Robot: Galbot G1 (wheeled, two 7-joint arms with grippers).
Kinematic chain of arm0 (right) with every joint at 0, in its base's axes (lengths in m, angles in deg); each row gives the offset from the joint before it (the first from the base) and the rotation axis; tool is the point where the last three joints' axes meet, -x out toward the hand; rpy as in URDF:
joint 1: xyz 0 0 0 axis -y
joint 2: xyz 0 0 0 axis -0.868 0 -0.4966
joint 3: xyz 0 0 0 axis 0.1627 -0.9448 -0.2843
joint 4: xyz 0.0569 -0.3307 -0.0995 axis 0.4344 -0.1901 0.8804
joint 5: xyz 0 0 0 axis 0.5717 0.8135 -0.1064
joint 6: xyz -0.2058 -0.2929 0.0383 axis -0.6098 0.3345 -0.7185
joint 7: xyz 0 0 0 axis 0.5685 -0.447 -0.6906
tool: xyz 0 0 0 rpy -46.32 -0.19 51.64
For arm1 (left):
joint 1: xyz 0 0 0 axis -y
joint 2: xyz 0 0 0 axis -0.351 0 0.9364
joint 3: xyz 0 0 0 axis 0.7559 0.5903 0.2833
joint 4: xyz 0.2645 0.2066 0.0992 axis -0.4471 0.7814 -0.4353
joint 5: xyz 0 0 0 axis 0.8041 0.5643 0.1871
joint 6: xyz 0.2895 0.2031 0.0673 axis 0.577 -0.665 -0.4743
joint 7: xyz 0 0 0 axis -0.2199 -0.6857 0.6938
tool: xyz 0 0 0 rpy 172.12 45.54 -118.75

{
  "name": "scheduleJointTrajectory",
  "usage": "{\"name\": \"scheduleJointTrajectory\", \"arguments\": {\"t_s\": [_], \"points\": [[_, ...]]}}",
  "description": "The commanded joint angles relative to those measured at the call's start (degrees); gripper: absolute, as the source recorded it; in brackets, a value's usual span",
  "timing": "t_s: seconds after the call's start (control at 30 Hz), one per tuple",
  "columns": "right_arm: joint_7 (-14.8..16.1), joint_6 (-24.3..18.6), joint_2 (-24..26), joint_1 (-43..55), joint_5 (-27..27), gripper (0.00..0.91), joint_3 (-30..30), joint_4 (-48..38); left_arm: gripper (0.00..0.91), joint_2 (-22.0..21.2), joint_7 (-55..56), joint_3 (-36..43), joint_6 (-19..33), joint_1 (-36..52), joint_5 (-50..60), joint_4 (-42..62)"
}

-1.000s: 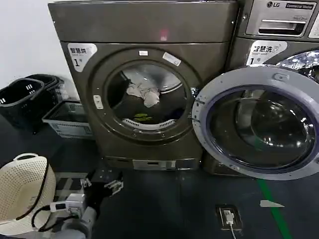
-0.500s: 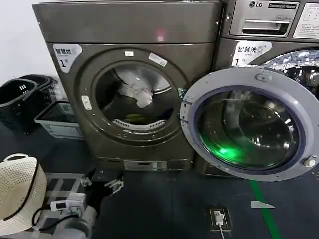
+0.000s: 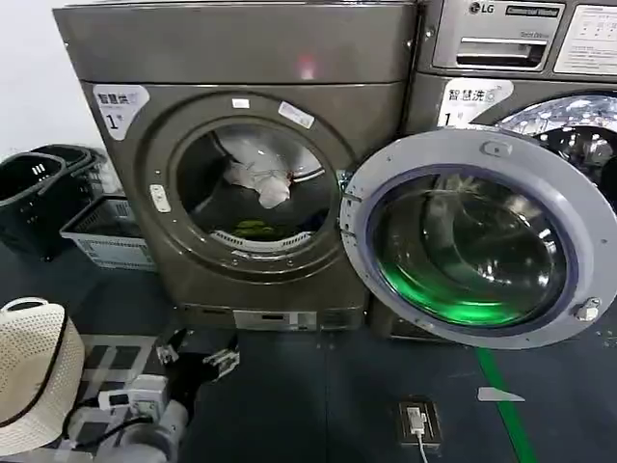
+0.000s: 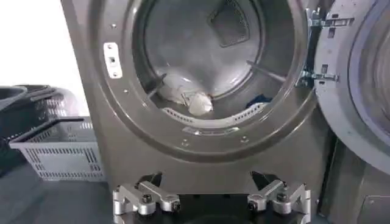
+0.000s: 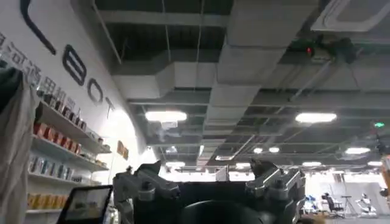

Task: Grasp the clothes from the dryer.

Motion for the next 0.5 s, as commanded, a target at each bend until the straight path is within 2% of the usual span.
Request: {"name": "scheduleJointTrajectory", "arguments": {"t_s": [0.03, 0.5], "points": [[0.0, 0.0, 0.1, 0.1, -0.2, 0.907, -0.1, 0.2, 0.907, 0.2, 0.0, -0.1, -2.8, -0.1, -0.1, -0.5], [0.0, 0.4, 0.1, -0.3, -0.3, 0.907, 0.2, 0.6, 0.907, 0.8, 0.1, 0.1, -2.8, -0.1, -0.3, -0.8]]}}
